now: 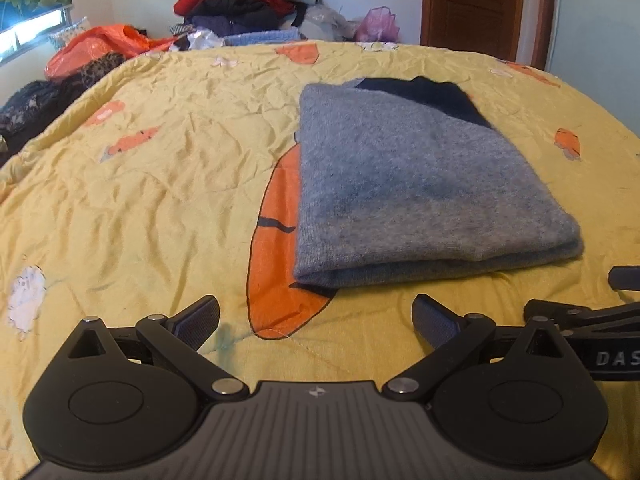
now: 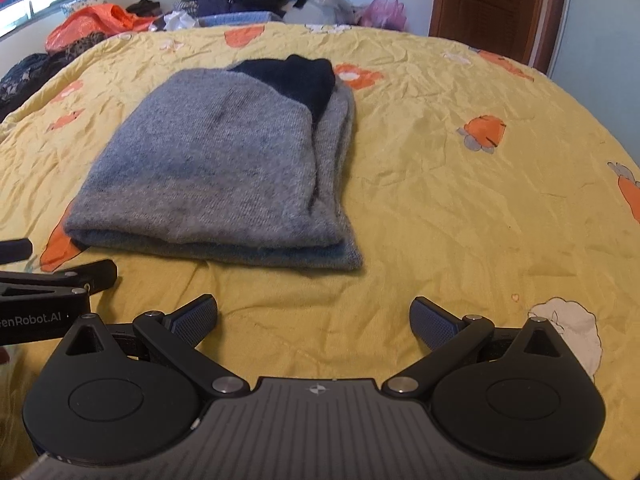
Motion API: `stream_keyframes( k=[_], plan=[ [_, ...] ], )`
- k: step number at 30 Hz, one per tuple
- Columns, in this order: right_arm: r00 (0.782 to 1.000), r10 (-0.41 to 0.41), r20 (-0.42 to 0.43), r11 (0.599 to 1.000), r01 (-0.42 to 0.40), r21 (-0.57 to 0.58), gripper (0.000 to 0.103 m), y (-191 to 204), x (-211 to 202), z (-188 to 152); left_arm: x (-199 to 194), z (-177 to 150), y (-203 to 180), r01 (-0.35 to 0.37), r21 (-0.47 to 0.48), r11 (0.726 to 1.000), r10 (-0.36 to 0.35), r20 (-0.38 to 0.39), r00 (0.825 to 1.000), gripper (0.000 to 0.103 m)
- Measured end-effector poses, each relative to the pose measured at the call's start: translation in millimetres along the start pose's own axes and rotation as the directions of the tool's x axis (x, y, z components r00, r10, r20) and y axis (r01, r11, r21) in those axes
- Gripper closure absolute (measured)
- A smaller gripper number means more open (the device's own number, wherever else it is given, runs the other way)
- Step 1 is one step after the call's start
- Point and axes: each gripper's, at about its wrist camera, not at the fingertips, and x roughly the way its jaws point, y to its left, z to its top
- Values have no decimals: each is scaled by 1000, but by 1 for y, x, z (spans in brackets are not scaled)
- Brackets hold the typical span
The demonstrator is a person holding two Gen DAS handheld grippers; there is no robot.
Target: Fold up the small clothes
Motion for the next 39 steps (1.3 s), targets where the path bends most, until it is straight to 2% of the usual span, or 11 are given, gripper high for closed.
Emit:
stream_keyframes(
  k=[3, 6, 9, 22, 28, 39],
  plan=[
    [1000, -21, -10, 1000, 21, -16, 0, 4, -6, 1, -14, -1, -4, -22, 17, 1000, 21, 33, 999, 0],
    [1000, -18, -4, 1000, 18, -26, 0, 6, -12, 3, -24, -2, -9, -88, 33, 996, 86, 67, 994, 0],
    [1000, -21, -5, 999, 21, -30, 0, 6, -14, 4, -26, -2, -11, -130, 40, 991, 128, 40, 991, 0],
    [1000, -31, -6, 999, 30, -42, 0, 8, -14, 6, -19, 9, -3, -42, -29, 999, 40, -68, 997, 0],
    [1000, -22, -5, 999, 22, -43, 0, 6, -13, 10, -21, 17, 4, -14, -77, 997, 10, -56, 998, 0],
    [1000, -17, 0, 999, 17, -44, 0, 6, -15, 16, -22, 22, 7, -10, -98, 995, 5, -54, 999, 0]
  ],
)
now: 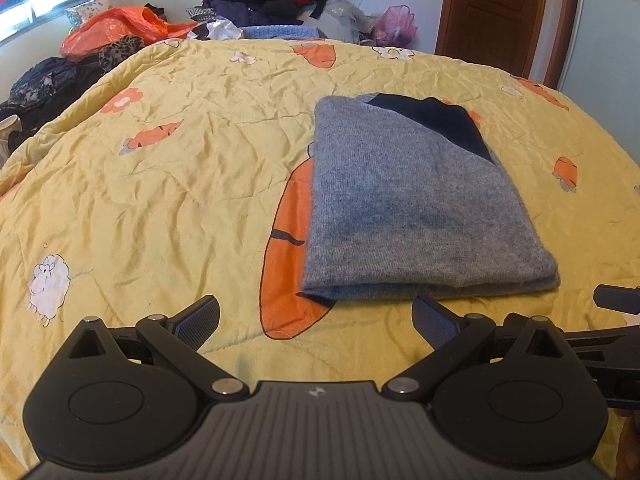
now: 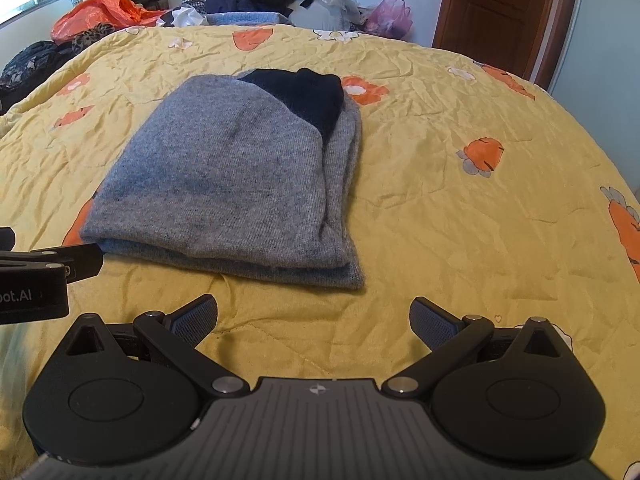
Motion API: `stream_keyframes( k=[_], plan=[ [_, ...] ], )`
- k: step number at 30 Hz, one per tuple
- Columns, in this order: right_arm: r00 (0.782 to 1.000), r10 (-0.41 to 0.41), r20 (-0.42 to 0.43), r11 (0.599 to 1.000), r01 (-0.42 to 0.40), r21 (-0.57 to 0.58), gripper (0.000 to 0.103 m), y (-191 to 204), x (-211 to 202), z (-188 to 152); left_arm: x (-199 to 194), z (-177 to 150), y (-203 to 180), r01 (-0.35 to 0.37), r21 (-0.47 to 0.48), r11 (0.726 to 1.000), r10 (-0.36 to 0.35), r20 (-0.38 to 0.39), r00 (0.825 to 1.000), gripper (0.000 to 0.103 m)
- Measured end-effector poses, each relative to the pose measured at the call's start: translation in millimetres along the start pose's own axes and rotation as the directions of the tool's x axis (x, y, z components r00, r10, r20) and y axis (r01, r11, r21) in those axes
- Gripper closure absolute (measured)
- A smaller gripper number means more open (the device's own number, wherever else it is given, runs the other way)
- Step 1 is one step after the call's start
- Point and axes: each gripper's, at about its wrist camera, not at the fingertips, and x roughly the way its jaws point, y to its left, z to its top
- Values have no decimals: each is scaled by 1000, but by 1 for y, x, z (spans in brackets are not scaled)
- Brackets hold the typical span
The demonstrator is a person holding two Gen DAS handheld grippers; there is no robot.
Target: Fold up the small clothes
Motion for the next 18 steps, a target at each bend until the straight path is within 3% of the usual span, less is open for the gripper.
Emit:
stream_keyframes(
  k=[18],
  plan=[
    [1000, 2, 2, 1000, -2, -7, 0, 3, -1, -1, 4, -2, 6, 0, -20, 1000, 0, -20, 1000, 0]
  ],
)
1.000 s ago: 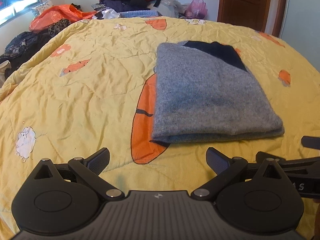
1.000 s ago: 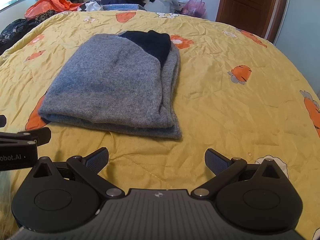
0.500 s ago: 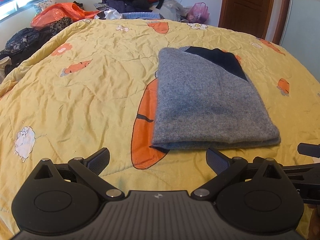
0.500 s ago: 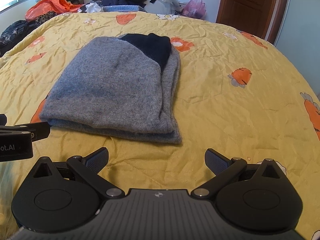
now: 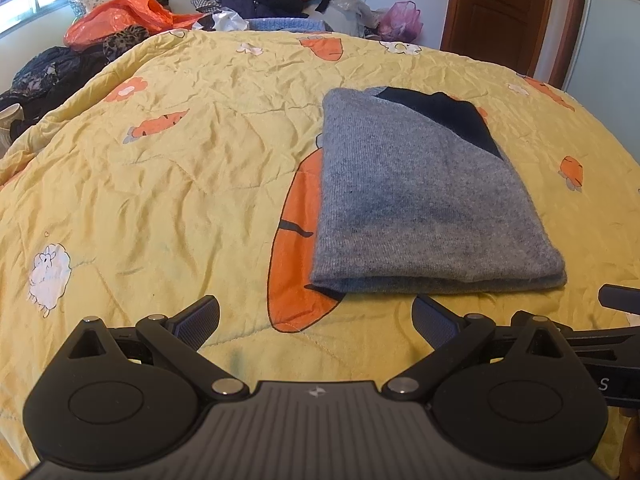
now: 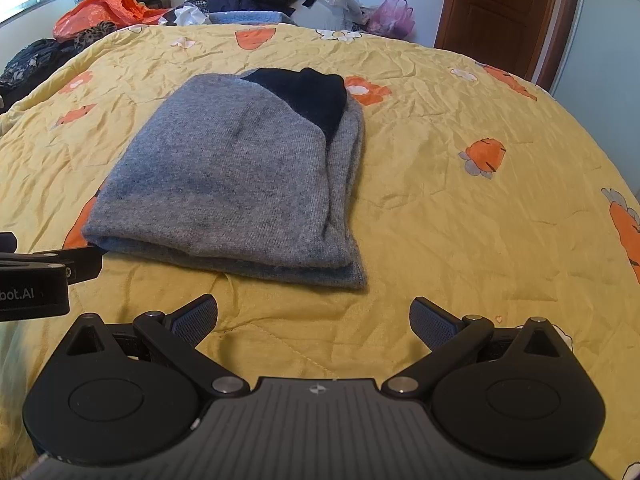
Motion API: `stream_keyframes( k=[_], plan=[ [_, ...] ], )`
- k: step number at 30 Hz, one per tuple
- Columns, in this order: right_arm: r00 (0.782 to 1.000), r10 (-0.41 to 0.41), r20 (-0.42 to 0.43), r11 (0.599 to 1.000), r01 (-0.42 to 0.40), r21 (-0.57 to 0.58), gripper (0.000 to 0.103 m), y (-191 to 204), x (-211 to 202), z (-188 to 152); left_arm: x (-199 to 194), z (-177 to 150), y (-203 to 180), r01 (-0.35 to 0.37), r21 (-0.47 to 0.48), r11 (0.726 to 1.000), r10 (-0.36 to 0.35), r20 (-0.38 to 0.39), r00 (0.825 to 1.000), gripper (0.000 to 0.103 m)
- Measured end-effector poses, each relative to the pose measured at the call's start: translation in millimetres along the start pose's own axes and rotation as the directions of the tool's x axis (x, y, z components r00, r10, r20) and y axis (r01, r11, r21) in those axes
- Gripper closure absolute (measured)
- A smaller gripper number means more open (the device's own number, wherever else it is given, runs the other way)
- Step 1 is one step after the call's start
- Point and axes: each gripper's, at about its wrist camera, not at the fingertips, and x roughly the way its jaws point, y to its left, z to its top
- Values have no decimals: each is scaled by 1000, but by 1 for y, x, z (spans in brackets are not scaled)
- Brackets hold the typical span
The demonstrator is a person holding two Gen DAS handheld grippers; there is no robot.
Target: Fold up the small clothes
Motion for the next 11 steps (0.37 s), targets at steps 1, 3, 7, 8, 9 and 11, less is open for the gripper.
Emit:
stream_keyframes(
  k=[1, 3, 7, 8, 9, 11],
  plan=[
    [1000, 1, -1, 1000, -1, -1, 0, 0, 0, 0, 0, 0, 0, 0, -1, 1000, 0, -3, 1000, 0],
    [1000, 1, -1, 1000, -1, -2, 0, 0, 0, 0, 0, -1, 1, -2, -2, 1000, 2, 4, 1000, 0],
    [1000, 6, -5, 1000, -6, -5, 0, 1, 1, -1, -14, -6, 5, -10, -20, 1000, 13, 113, 993, 0],
    [1000, 6, -4, 1000, -6, -5, 0, 2, 1, -1, -16, -4, 7, 8, -22, 1000, -6, 113, 994, 0],
    [1000, 6, 0, 1000, -6, -5, 0, 1, 1, 0, -16, -2, 10, 6, -20, 1000, -4, 114, 994, 0],
    [1000, 17, 11, 1000, -16, -8, 1, -2, -1, 2, -12, 6, 22, -27, -6, 1000, 28, 120, 992, 0]
  ],
)
